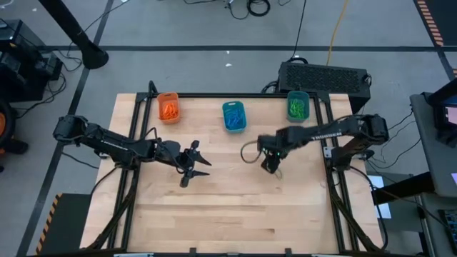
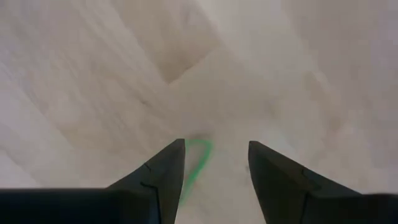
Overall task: Sort rubber bands into baskets
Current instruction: Put the green rubber band into the dark blue bin, then return to Home Position
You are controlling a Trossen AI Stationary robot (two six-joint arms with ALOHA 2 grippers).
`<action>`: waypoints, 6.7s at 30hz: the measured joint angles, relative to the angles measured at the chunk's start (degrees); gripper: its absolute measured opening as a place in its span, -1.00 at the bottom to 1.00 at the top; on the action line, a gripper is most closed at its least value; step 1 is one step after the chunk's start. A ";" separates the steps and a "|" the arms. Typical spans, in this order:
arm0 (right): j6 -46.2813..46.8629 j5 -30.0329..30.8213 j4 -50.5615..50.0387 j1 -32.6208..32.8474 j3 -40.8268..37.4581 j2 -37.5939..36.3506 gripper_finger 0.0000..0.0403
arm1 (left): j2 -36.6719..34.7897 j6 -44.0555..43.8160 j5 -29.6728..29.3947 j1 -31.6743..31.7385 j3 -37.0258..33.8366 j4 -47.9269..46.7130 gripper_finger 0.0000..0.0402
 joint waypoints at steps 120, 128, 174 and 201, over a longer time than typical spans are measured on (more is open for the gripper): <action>-28.96 9.93 -3.14 -49.78 14.79 -1.22 -0.16 | -1.24 0.85 -35.77 -0.24 0.03 2.16 -0.08; -27.26 0.42 2.95 -40.88 14.83 -14.15 -0.16 | -9.27 1.74 -35.62 -0.26 -0.02 -3.60 -0.08; -13.78 3.80 64.84 0.93 -43.56 -53.08 -0.16 | -48.27 -3.98 -26.32 5.02 -12.13 -21.58 -0.08; -18.41 -1.10 80.14 0.65 -56.20 -55.29 -0.16 | -59.05 -8.77 -8.92 15.82 -22.88 -15.56 -0.19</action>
